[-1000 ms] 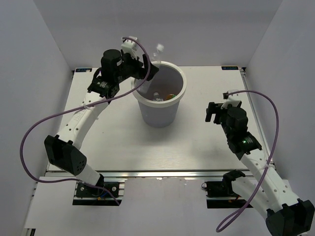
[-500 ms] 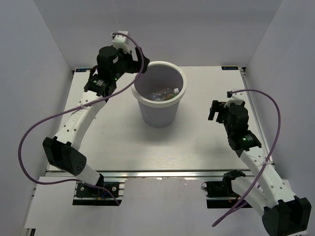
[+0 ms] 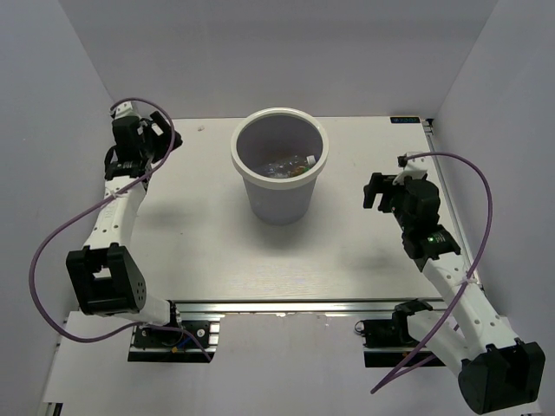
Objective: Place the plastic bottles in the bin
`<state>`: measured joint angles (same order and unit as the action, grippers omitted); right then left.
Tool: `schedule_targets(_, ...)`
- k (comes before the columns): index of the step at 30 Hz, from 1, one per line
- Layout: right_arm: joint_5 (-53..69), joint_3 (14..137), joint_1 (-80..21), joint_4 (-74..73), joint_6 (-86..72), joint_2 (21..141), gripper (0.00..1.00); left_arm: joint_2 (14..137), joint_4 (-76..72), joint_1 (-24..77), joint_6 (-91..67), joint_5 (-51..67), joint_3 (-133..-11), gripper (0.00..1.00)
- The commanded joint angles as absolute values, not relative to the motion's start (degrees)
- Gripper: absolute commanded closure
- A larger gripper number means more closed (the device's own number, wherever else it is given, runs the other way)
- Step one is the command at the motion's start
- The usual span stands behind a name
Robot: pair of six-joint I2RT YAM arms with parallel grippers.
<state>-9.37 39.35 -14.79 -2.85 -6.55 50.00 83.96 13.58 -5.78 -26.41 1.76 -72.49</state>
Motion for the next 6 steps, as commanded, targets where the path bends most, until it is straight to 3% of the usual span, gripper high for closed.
schedule_targets(1, -7.65, 41.13, -14.68, 1.84, -7.56, 49.57, 0.11, 80.07, 12.39, -5.1, -27.07, 1.23, -73.12, 0.02)
schedule_targets(6, -7.9, 40.6, -14.76, 2.81, -7.21, 48.95, 0.11, 79.8, 11.78, -5.01, -26.81, 1.58, -72.6, 0.02)
